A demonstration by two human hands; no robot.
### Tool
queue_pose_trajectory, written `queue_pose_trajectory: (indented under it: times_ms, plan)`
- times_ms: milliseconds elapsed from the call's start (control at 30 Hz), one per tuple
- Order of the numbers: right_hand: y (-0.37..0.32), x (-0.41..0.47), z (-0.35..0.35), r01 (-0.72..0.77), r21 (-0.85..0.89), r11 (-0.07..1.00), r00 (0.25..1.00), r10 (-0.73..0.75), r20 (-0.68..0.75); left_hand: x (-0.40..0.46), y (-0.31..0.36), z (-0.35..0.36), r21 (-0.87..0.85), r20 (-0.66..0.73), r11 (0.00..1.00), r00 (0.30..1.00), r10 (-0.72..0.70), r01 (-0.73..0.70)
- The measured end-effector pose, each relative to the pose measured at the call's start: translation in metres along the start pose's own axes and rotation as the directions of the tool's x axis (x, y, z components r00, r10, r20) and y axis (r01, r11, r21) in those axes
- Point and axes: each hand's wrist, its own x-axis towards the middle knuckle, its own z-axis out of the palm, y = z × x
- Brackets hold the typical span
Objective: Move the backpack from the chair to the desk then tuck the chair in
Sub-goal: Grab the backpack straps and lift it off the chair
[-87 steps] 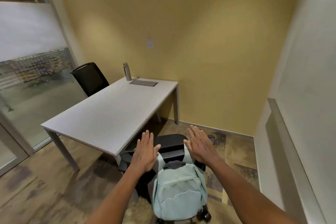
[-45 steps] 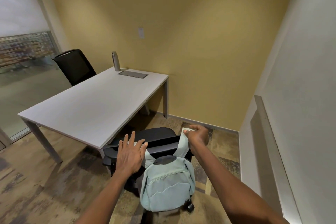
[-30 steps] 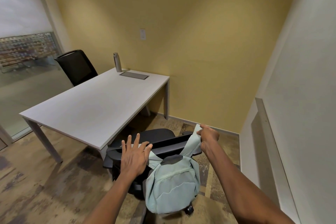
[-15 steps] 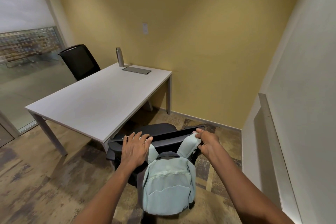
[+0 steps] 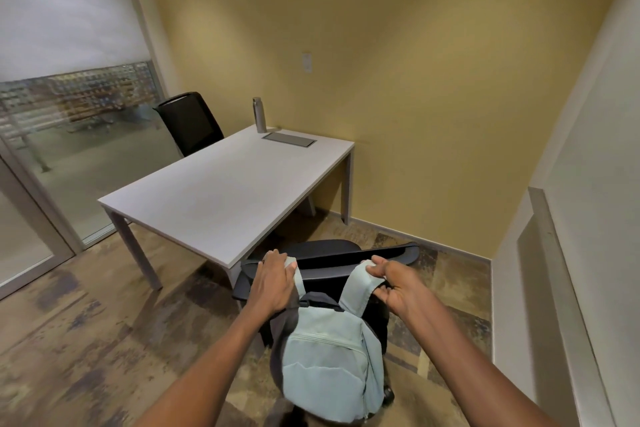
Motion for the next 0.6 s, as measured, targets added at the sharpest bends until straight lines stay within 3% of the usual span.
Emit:
queue_pose_trajectory:
  times_ms: [67, 167, 300, 433, 600]
  plan:
    - [0.002, -0.004, 0.006, -0.009, -0.008, 1.0, 1.0, 0.009, 0.009, -0.009, -0.007, -0.003, -0.096, -0.104, 0.995, 0.993, -0.05, 0.04]
    - [0.005, -0.009, 0.016, -0.018, -0.02, 1.0, 0.999, 0.018, 0.03, -0.025, -0.016, -0.002, -0.039, -0.23, 0.982, 0.955, -0.188, 0.184]
    - [0.008, -0.023, 0.031, -0.001, -0.061, 0.998, 0.998, 0.005, 0.063, -0.033, -0.018, -0.001, -0.021, -0.274, 0.965, 0.926, -0.258, 0.263]
    - [0.01, -0.032, 0.045, 0.017, -0.085, 0.996, 0.997, -0.011, 0.073, -0.022, -0.015, -0.01, -0.226, -0.24, 0.904, 0.879, -0.413, 0.363]
    - [0.017, -0.037, 0.059, 0.015, -0.092, 0.996, 0.997, -0.008, 0.07, -0.012, -0.025, -0.036, -0.542, -0.1, 0.69, 0.779, -0.619, 0.479]
